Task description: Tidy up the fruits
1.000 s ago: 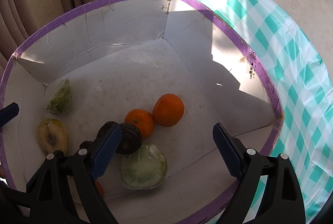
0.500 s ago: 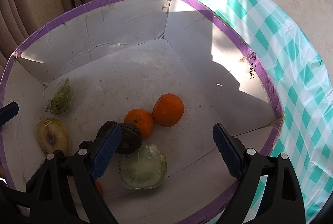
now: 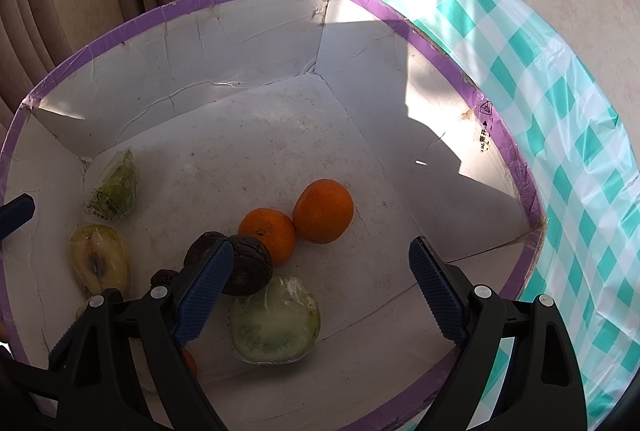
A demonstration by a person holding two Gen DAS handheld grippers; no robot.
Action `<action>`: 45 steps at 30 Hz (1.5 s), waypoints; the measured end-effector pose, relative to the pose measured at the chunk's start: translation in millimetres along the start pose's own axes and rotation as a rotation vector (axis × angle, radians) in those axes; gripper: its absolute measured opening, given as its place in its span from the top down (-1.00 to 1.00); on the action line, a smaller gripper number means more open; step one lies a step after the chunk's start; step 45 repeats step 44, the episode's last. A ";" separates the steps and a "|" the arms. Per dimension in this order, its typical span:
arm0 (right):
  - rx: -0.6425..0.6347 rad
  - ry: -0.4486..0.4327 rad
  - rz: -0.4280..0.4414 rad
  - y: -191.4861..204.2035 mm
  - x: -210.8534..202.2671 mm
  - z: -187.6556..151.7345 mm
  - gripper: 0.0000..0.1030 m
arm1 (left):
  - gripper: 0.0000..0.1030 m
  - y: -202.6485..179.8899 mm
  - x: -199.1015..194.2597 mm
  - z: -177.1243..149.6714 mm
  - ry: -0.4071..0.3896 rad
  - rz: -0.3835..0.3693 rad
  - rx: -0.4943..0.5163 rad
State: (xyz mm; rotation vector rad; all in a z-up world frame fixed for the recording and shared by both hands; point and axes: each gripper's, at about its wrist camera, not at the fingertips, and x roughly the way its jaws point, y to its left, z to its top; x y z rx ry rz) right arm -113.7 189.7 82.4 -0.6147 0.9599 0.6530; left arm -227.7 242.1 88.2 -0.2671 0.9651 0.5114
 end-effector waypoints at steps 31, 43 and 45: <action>0.003 0.001 -0.003 0.9 1.4 1.2 -0.69 | -0.95 -0.2 1.2 -0.9 0.009 -0.006 0.023; 0.027 -0.025 0.039 -3.0 -3.0 2.2 -0.68 | -0.95 0.2 -4.2 0.6 -0.018 0.035 -0.003; 0.042 -0.045 0.056 -6.0 -8.4 2.9 -0.68 | -0.95 0.9 -7.6 2.1 -0.037 0.087 -0.015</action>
